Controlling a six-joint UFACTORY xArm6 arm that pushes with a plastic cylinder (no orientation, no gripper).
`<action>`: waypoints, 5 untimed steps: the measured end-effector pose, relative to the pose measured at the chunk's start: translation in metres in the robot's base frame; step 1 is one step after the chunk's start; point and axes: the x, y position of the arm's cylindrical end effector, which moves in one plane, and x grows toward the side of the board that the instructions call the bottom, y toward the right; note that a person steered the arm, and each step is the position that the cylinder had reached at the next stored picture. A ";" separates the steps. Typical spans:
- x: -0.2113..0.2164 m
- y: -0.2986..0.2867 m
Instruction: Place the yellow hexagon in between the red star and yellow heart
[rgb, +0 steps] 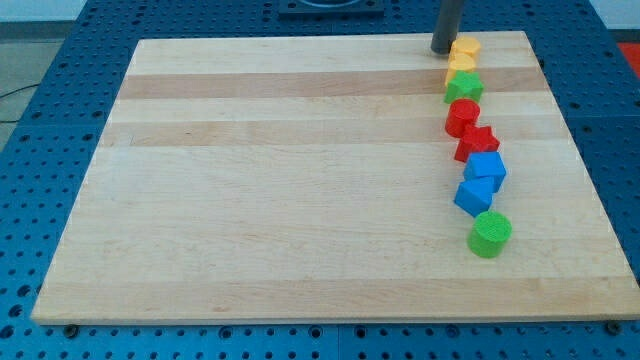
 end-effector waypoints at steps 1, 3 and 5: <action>-0.003 -0.003; -0.002 -0.005; -0.010 0.070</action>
